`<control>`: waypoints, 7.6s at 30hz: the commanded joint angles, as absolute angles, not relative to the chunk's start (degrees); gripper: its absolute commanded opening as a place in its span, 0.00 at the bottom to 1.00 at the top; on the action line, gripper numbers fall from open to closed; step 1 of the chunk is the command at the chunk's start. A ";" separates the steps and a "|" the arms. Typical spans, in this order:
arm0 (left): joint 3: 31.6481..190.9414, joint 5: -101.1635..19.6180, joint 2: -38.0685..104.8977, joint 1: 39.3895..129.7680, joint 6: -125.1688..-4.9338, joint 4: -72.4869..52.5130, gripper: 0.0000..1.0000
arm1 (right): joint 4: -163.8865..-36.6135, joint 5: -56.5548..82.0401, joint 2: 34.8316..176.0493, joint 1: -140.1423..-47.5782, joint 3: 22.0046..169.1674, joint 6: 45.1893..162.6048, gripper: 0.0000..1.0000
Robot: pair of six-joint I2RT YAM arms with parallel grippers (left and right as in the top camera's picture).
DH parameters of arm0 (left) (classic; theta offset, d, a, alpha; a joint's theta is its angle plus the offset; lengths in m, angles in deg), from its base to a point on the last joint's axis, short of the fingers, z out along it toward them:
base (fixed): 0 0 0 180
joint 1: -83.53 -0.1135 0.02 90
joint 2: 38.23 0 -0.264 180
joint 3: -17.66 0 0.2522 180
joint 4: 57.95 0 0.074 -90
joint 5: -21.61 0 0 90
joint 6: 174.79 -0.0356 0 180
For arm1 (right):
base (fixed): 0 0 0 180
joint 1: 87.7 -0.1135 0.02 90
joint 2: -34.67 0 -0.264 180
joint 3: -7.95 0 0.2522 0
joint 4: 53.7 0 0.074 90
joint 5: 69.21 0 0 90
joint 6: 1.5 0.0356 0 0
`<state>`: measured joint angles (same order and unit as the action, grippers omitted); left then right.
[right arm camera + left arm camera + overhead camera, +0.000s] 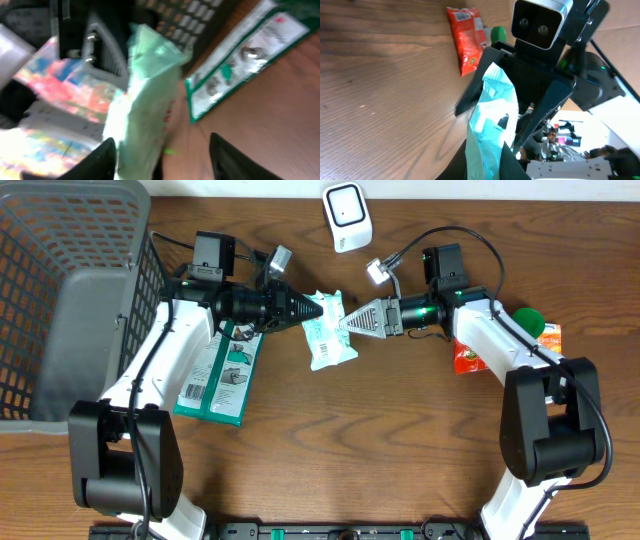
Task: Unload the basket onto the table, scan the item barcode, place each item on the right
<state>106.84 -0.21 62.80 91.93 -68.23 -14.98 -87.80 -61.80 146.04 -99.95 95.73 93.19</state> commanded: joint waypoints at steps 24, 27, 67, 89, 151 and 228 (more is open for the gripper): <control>107.62 -1.23 61.99 89.05 -65.78 -23.24 0.66 | -88.94 -54.54 144.23 -101.74 95.75 91.46 0.01; 110.51 -2.46 61.56 85.64 -64.08 -23.75 0.68 | -91.74 -43.18 143.40 -101.72 95.95 91.46 0.01; 112.65 -68.01 47.30 81.99 -65.19 6.55 0.86 | -91.67 48.21 158.91 -117.96 146.52 53.01 0.01; 112.65 -68.01 47.30 81.99 -65.19 6.55 0.87 | -46.80 53.47 188.33 -118.59 146.52 14.50 0.01; 112.65 -68.01 47.30 81.99 -65.19 6.55 0.87 | -127.01 7.66 149.38 -99.01 124.32 95.31 0.71; 100.91 -52.25 77.93 86.82 -67.09 -6.61 0.08 | -97.07 -20.12 154.61 -109.56 102.48 109.47 0.75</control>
<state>102.49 -60.84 73.95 84.13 -66.81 -7.51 -97.03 -14.57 153.89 -109.52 102.77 108.99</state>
